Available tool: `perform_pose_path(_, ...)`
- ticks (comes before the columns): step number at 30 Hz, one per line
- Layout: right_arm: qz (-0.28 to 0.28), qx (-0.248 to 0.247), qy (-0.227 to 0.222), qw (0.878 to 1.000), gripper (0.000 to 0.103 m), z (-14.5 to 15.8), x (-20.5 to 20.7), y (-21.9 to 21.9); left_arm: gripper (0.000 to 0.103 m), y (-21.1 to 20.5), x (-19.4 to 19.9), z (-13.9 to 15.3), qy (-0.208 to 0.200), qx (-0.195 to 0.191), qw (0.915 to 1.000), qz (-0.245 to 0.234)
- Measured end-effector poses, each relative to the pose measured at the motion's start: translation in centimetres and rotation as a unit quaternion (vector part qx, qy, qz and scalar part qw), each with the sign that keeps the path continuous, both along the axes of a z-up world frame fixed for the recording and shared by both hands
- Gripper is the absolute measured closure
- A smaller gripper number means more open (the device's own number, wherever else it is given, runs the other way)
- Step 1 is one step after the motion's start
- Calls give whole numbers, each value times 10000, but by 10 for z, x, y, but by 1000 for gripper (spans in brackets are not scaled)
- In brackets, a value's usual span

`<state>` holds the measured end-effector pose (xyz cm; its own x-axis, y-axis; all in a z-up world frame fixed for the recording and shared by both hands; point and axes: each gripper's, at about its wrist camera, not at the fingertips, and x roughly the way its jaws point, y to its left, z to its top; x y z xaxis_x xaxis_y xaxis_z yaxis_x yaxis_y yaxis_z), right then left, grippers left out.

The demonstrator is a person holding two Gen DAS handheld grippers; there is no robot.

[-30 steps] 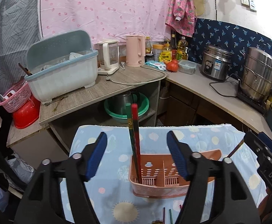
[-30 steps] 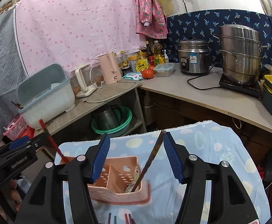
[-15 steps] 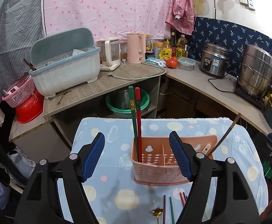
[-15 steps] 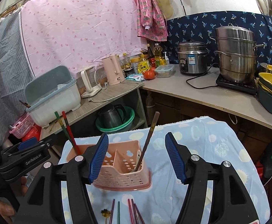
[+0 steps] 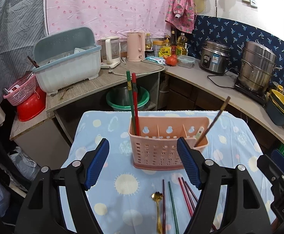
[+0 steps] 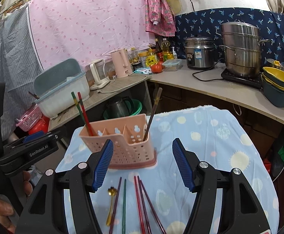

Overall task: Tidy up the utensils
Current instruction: 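Withdraw both tools from the caddy back toward the remaining utensils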

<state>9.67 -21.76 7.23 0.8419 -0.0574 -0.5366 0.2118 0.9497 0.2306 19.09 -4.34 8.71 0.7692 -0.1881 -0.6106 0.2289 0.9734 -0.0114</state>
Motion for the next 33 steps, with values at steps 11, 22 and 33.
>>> perform_pose_path(11, 64, 54, 326, 9994, 42, -23, -45, 6, 35, -2, -43, -22, 261, 18, 9995, -155)
perform_pose_path(22, 34, 112, 757, 9971, 42, -58, -81, 7, 35, -4, -77, -64, 736, 119, 9967, -318)
perform_pose_path(33, -86, 189, 1469, 9889, 42, -120, -107, -2, 35, 6, -103, -130, 1324, 305, 9900, -380)
